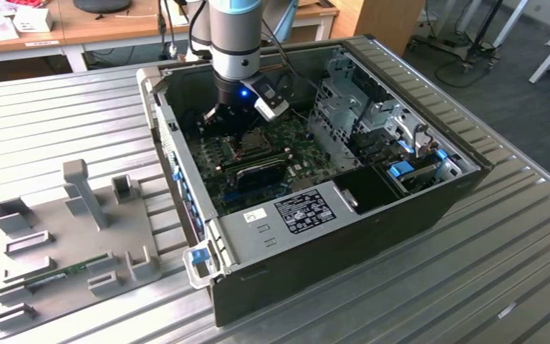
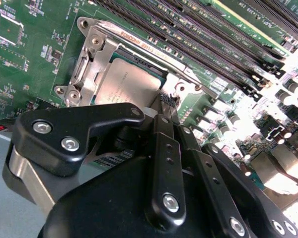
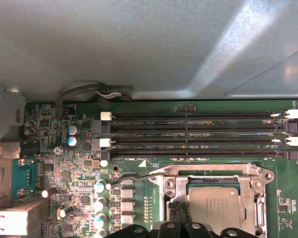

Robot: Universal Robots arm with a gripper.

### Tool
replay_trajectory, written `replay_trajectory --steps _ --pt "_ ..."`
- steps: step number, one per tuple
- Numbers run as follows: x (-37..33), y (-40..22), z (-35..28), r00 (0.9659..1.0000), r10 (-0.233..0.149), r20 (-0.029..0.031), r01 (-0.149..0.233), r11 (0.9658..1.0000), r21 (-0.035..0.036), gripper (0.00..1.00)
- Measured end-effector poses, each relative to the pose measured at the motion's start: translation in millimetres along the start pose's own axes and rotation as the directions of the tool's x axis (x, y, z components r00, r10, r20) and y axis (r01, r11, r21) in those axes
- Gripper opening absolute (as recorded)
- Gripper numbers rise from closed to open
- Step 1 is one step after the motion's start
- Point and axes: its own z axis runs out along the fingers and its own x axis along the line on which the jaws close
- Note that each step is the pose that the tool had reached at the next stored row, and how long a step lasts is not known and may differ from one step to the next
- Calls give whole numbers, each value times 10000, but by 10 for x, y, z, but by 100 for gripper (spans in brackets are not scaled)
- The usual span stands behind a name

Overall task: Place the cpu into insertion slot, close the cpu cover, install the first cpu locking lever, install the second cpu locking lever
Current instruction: 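Close the cpu cover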

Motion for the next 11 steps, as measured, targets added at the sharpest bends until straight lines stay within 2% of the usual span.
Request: replay_trajectory --steps 11 --pt "1 -1 2 10000 0 -2 0 10000 3 10"
